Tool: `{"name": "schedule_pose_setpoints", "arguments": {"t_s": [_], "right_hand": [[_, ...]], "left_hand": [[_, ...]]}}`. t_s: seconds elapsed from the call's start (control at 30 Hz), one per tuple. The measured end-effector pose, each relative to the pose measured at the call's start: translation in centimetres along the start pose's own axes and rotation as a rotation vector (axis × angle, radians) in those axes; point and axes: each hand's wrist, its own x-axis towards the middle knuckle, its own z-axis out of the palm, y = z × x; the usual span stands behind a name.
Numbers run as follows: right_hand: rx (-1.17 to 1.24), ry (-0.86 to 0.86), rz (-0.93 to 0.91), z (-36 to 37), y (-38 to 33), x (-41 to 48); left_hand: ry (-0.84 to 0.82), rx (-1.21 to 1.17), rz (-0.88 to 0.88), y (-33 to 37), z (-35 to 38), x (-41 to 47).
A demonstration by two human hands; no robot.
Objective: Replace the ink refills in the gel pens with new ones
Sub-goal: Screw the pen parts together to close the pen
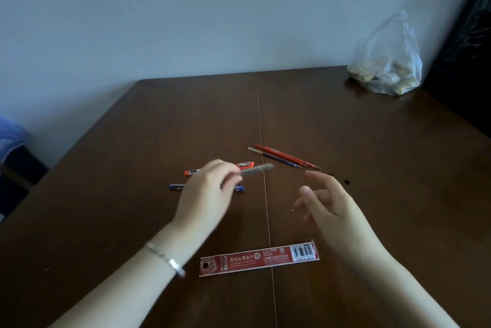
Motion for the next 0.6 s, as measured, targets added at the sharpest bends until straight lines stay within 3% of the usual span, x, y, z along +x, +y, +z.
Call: {"name": "schedule_pose_setpoints", "arguments": {"t_s": [0.13, 0.27, 0.6], "right_hand": [[-0.067, -0.008, 0.022, -0.8, 0.7, -0.3], [-0.122, -0.094, 0.04, -0.9, 1.3, -1.2], [-0.245, -0.169, 0.01, -0.4, 1.7, -0.3]], "left_hand": [[-0.07, 0.133, -0.212, -4.7, 0.6, 1.9], [-0.15, 0.168, -0.187, -6.2, 1.7, 1.3], [-0.021, 0.138, -0.166, -4.8, 1.0, -0.2]]}}
